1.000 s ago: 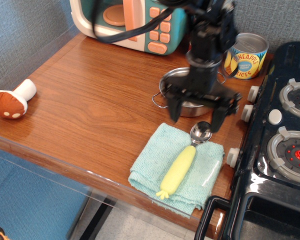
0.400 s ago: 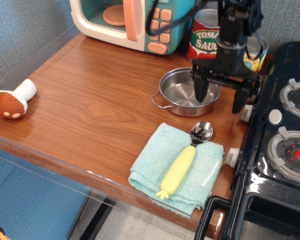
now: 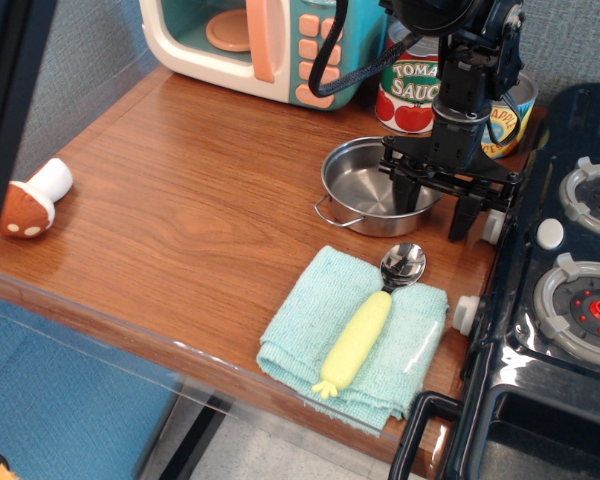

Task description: Move the pot between the microwave and mushroom

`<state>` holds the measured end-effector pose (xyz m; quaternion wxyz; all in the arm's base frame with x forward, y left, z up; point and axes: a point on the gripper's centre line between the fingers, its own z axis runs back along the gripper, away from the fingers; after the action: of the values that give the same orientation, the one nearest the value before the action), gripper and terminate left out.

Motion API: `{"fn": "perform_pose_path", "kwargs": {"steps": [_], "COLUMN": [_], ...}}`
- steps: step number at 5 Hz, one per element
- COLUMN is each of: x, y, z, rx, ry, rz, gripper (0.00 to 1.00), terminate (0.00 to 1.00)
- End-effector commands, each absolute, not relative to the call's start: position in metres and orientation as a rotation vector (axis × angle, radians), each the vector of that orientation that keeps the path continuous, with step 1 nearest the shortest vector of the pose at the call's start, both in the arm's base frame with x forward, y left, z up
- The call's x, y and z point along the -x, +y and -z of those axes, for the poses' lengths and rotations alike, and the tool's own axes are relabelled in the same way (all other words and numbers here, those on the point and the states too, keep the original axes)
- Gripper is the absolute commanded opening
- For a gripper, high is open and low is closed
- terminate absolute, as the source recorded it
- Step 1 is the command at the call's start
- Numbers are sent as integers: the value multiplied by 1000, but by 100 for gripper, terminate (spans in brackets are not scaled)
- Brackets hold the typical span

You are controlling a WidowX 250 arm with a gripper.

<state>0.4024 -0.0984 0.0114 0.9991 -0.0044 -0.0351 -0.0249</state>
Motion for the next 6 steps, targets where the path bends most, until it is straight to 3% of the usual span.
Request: {"fn": "perform_pose_path", "kwargs": {"steps": [1, 2, 3, 6], "x": [-400, -399, -395, -399], "y": [-99, -73, -24, 119], "z": [-40, -66, -87, -69], "rx": [3, 12, -9, -35], "ry": [-132, -176, -212, -185], "rz": [39, -23, -120, -324], "gripper": [0, 0, 0, 0], "terminate": [0, 0, 0, 0]}}
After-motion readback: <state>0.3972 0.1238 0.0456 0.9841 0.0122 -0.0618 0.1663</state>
